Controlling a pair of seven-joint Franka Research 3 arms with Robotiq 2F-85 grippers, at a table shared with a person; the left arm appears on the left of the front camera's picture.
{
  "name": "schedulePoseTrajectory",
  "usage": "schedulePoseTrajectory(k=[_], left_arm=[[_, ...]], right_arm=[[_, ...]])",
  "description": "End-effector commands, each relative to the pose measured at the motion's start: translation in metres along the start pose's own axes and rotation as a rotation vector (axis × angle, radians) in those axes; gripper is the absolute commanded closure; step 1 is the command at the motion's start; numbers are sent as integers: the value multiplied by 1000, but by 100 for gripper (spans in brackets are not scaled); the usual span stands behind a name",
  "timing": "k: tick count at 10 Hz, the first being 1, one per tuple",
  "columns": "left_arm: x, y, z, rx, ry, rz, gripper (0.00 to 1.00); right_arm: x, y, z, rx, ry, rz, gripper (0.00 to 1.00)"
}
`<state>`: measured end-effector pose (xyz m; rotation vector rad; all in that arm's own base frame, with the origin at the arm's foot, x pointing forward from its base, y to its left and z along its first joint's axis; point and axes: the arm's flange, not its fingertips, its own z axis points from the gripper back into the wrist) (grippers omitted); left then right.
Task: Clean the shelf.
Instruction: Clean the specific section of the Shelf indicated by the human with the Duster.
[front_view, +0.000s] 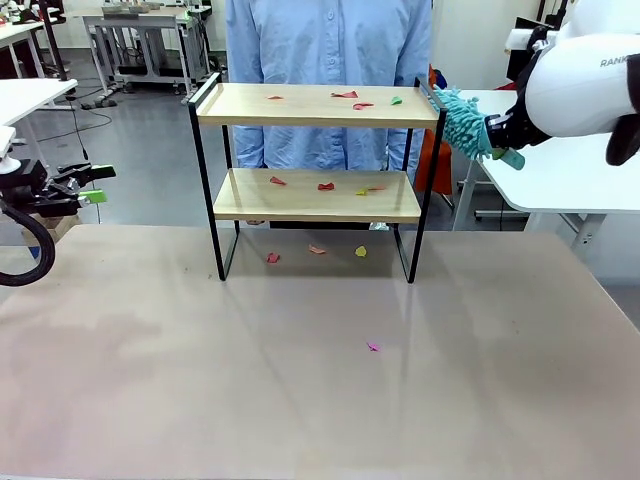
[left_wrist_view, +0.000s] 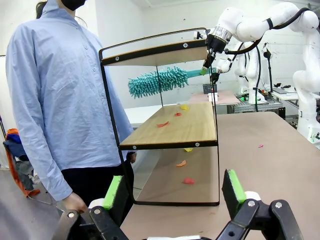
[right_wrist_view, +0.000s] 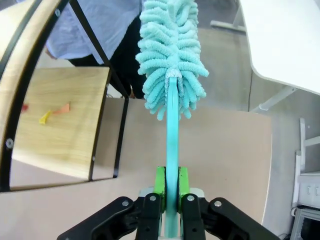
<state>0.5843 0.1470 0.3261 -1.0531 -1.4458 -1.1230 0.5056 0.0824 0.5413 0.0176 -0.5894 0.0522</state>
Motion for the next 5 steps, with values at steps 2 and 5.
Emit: schedulePoseTrajectory(k=[2,5], left_arm=[[2,0,0,-10,7,-11,0],[2,0,0,-10,7,-11,0]], right_arm=[[-20,-55,44,-12,118,157,87],[-48,-87,76,-61,241,316,87]])
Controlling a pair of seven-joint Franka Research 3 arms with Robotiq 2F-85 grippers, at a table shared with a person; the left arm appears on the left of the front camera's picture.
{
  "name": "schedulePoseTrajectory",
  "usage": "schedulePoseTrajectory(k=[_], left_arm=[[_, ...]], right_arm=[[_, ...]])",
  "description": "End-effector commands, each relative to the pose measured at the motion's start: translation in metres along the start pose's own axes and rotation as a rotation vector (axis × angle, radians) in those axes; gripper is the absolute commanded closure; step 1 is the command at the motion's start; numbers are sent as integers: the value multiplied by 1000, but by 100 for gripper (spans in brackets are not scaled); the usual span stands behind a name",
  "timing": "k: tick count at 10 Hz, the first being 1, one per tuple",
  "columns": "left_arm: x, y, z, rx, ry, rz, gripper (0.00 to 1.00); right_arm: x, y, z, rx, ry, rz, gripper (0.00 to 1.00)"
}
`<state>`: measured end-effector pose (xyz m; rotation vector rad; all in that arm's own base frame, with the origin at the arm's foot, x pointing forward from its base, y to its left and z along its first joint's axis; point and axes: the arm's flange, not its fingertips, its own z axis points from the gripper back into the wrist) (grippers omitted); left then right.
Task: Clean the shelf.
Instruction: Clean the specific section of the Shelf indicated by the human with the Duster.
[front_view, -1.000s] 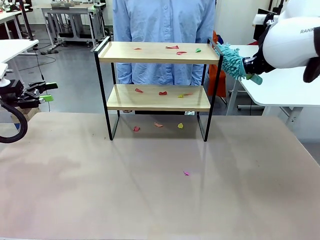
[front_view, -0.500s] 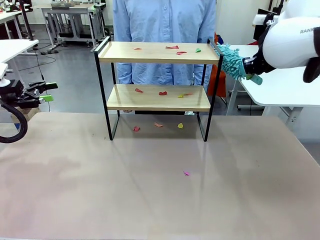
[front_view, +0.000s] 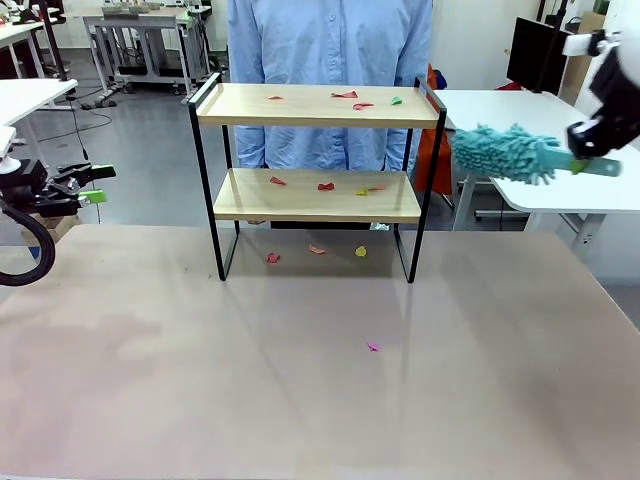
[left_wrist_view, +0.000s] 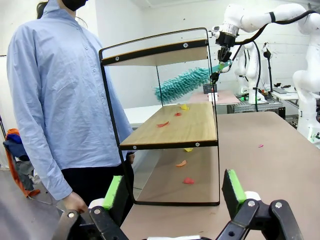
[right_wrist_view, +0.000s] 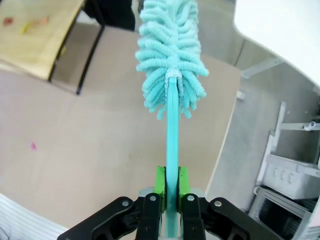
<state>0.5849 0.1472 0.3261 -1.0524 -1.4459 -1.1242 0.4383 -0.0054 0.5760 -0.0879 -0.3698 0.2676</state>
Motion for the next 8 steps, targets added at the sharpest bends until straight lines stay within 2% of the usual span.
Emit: schedulePoseTrajectory(k=[1,3,5,8], left_arm=[[2,-1,0,-9,6,-10,0],[2,-1,0,-9,6,-10,0],[2,-1,0,-9,6,-10,0],[2,-1,0,-9,6,-10,0]], right_arm=[[-28,-3,10,-51,115,184,87],[-53,-2,23,-40,225,343,87],[-70,12,27,40,309,558,87],[-81,43,32,244,313,860,87]])
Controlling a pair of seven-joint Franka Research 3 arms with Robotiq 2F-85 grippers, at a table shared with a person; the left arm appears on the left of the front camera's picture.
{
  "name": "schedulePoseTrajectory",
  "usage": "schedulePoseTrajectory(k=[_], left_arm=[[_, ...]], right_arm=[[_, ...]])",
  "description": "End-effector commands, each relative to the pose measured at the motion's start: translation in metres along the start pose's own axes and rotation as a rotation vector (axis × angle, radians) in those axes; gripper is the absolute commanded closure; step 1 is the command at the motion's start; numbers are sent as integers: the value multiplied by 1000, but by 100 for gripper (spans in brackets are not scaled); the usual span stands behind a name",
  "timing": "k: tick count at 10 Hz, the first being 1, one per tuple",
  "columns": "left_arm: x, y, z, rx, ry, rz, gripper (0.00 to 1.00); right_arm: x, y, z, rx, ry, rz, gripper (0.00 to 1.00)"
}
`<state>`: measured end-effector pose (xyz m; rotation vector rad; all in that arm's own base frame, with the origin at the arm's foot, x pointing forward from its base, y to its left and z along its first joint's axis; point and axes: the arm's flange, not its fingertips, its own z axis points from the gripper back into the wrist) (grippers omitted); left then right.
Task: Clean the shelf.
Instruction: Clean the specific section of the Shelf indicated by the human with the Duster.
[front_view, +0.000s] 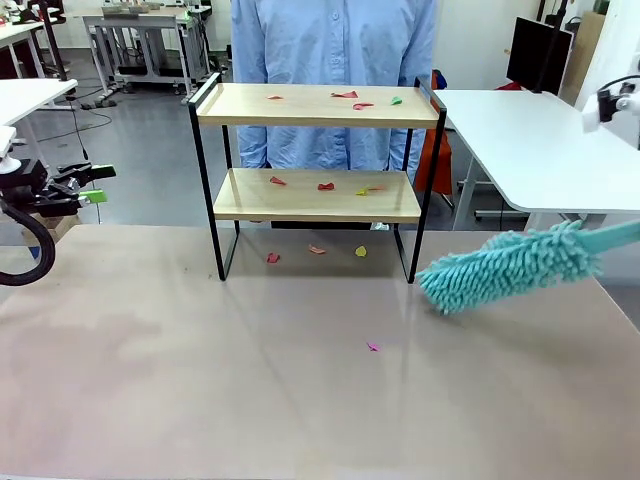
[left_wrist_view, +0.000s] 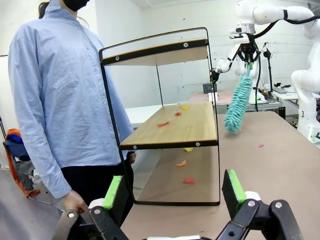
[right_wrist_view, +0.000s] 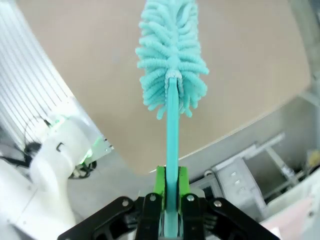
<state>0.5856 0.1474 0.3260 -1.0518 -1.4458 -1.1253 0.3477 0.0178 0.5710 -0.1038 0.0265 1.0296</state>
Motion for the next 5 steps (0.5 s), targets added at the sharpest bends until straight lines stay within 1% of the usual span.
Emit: schedulePoseTrajectory(k=[1,4,5], left_arm=[[2,-1,0,-9,6,-9,0],[2,-1,0,-9,6,-9,0],[2,-1,0,-9,6,-9,0]], right_arm=[[5,10,-5,86,-15,187,87],[23,23,-13,109,14,313,87],[27,24,-13,104,19,327,87]])
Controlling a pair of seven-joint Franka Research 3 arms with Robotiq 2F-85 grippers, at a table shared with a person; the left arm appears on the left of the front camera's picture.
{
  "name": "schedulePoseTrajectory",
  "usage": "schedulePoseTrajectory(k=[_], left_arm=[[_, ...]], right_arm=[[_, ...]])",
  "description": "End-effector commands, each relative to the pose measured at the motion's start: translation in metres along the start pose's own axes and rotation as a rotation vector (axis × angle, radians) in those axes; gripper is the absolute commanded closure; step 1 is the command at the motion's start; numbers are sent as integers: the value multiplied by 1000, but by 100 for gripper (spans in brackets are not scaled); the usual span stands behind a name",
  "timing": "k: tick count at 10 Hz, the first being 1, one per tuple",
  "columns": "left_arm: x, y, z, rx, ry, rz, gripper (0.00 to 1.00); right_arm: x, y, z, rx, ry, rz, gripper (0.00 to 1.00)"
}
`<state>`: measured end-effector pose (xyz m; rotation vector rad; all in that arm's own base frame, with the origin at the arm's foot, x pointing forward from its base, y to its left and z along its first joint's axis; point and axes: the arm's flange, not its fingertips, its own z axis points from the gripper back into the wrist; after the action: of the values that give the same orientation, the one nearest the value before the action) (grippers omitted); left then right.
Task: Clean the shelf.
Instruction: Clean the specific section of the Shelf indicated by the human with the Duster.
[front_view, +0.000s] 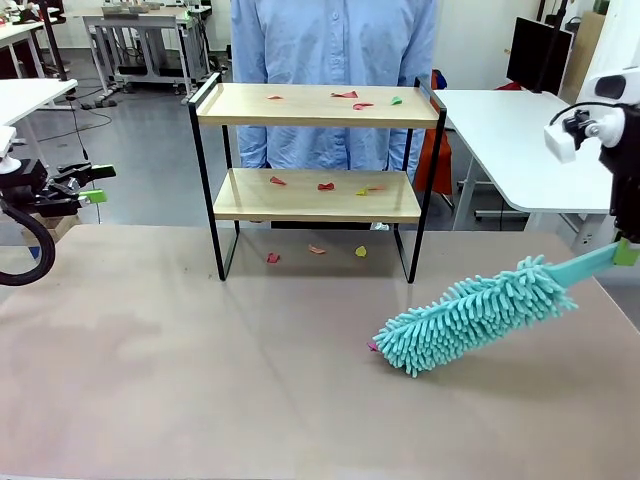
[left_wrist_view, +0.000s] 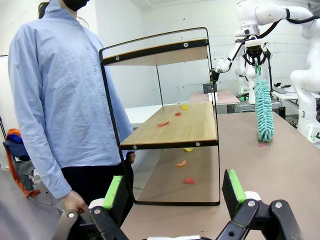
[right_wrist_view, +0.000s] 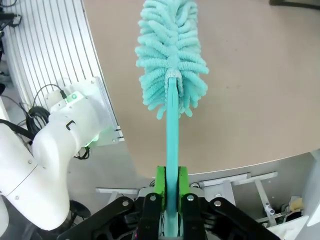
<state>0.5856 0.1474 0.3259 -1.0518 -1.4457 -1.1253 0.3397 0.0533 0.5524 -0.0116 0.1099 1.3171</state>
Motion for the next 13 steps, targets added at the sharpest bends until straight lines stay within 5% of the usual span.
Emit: schedulePoseTrajectory(k=[1,13], left_arm=[[2,-1,0,-9,6,-9,0],[2,-1,0,-9,6,-9,0]], right_arm=[[2,-6,1,-21,19,29,87],[0,0,0,0,0,0,87]])
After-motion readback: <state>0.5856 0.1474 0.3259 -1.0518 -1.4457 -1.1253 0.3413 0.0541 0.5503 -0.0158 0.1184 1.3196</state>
